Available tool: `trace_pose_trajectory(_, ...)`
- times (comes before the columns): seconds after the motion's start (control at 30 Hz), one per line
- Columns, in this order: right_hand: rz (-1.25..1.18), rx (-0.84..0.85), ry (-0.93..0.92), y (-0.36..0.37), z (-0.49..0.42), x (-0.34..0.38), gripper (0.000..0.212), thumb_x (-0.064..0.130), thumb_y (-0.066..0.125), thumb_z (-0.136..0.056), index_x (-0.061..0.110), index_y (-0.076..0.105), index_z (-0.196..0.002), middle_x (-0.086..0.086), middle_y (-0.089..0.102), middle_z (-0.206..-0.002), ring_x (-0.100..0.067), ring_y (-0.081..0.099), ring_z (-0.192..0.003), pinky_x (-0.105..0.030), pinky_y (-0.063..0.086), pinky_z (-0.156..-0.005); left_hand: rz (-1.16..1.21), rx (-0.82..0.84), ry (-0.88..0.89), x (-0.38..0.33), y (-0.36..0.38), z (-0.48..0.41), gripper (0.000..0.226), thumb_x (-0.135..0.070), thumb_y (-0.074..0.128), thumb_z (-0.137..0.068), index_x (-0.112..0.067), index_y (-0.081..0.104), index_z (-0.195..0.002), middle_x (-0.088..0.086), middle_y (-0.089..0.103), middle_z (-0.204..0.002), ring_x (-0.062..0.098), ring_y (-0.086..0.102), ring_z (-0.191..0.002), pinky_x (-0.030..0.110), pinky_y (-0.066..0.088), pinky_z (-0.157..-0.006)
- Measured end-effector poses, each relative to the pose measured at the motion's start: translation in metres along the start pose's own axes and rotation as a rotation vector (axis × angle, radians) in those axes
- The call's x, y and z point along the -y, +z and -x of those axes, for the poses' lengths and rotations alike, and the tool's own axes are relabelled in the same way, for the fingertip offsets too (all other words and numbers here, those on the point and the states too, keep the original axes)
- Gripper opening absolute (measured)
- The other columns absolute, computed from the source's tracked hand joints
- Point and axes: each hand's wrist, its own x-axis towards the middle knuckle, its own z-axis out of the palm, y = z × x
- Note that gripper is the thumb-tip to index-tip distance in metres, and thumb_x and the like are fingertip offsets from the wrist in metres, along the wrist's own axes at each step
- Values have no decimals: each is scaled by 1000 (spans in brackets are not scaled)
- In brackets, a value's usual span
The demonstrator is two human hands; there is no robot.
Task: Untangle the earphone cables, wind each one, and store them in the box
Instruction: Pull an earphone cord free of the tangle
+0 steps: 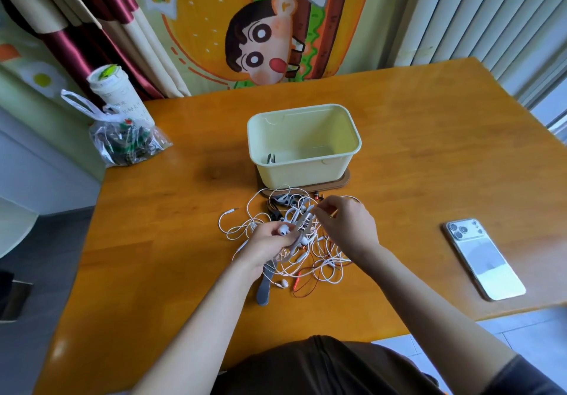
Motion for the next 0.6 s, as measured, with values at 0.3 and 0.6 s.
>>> trace_pose_trajectory(0.3, 10, 19, 16, -1, -1, -1, 19, 35, 57, -91, 21, 69, -95, 5, 69, -86, -14, 62, -74, -30, 54, -61, -19, -32, -5, 8, -6, -1, 20, -17, 67, -87, -21, 63, -106, 1, 65, -101, 15, 57, -89, 21, 42, -62)
trace_pose_trajectory(0.6, -109, 109, -198, 18, 39, 20, 19, 24, 55, -94, 16, 72, -97, 2, 70, -85, -10, 61, -70, -24, 51, -62, 214, -240, -62, 4, 4, -13, 12, -20, 63, -91, -11, 60, -83, 6, 63, -81, 17, 58, -78, 30, 46, -79)
